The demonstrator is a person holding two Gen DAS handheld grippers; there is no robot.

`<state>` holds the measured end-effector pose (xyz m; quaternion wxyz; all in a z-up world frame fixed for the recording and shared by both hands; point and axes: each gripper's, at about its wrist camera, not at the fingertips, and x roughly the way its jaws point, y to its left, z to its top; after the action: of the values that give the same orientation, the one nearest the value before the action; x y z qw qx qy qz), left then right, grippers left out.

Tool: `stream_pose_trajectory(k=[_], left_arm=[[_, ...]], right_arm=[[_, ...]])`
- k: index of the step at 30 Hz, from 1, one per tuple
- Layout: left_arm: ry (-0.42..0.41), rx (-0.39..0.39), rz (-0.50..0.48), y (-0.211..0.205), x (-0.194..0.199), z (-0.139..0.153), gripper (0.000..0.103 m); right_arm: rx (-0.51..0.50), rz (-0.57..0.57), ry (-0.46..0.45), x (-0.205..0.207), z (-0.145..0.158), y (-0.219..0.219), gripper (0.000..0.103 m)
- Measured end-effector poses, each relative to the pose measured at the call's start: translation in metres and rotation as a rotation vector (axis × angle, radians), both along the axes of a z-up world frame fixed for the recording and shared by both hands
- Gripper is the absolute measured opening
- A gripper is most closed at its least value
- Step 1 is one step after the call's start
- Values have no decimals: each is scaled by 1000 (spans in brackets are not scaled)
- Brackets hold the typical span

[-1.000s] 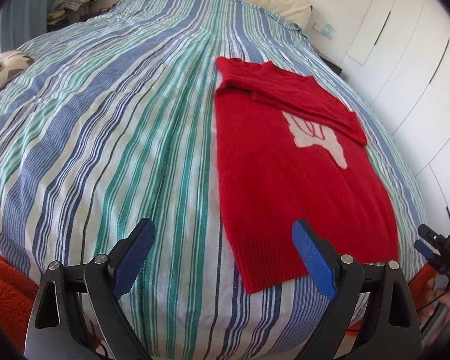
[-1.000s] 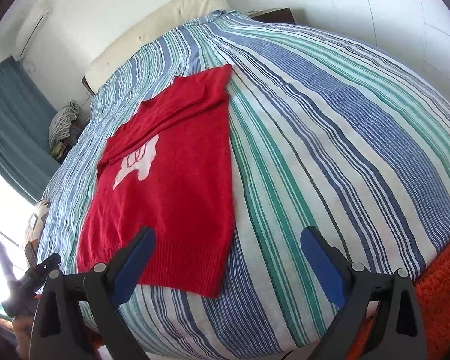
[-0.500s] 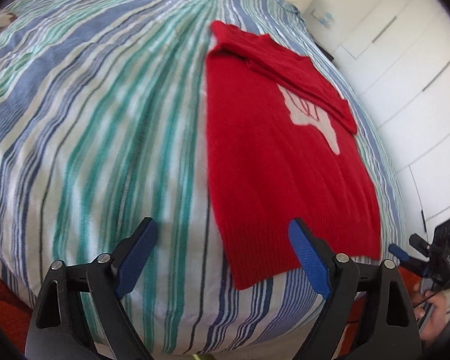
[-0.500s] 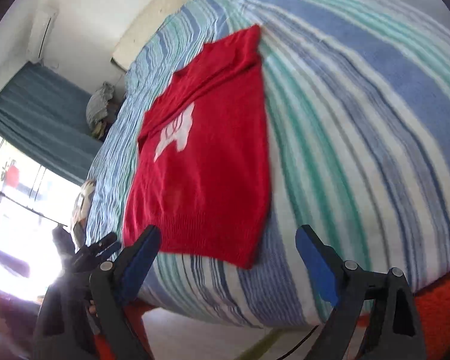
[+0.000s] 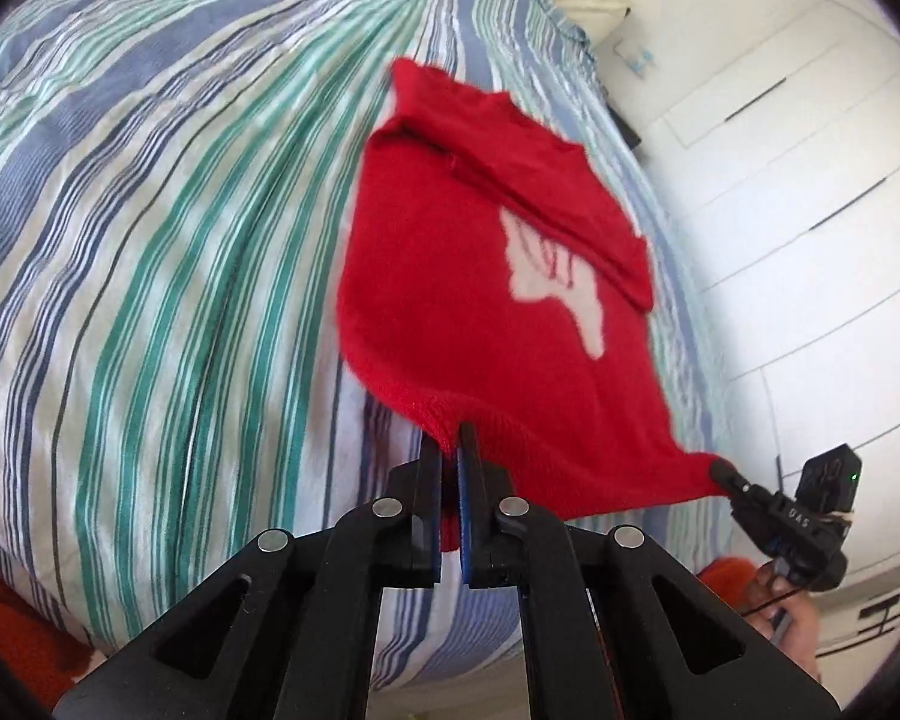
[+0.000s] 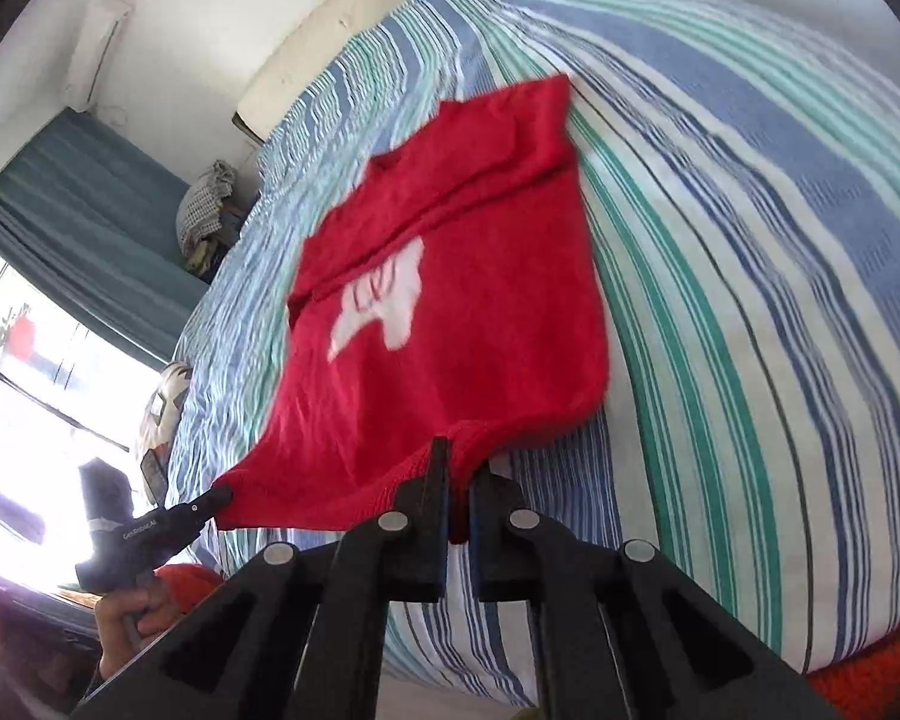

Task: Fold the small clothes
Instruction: 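Grasp the hem with both tools and fold it up toward the collar, then open both tools to release the folded hem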

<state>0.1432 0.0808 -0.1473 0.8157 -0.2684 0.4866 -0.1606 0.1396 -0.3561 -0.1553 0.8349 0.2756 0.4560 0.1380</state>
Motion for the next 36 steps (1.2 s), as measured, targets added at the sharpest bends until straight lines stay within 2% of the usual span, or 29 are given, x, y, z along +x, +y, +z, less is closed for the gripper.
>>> stream_pose_trajectory(k=[3,7,13,17,20,22,23,24,25,26,29,31,33,34,36], left_arm=[[-45,-36,21,2,50,23,2],[-93,6,53,-3,140,38,2],[-37,73,98,-17,267,25,2],[-19,135,89,-29,315,12,2],[40,161,104,-32,349,-7,10],[79,165,133,-27,365,-19,27],[84,178,155,-22,370,-21,48],[78,196,175,-16,371,-18,65],[63,216,195,-10,371,-13,71],[41,235,209,-5,368,-8,77],[-35,295,222,4,346,13,77],[-117,320,186,-3,317,24,78],[-192,339,92,-23,286,25,91],[-213,358,35,-34,270,20,93],[-200,416,-87,-55,246,-2,95]], right_arm=[[-28,-11,-70,42,25,-2,5],[-68,-43,-134,123,41,-8,5],[-117,-70,-133,255,31,-12,5],[-149,-73,-101,319,7,-14,5],[-115,-78,-91,351,-15,-20,5],[-47,-100,-60,365,-33,-27,13],[-22,-120,-44,370,-38,-30,18],[-7,-142,-41,373,-39,-35,29],[2,-163,-59,373,-35,-39,35],[4,-169,-84,372,-27,-42,35],[-73,-91,-146,359,2,-35,35],[-113,23,-189,339,17,-18,35],[-130,147,-204,311,18,1,35],[-129,202,-192,296,12,9,35],[-163,281,-136,268,-10,19,35]])
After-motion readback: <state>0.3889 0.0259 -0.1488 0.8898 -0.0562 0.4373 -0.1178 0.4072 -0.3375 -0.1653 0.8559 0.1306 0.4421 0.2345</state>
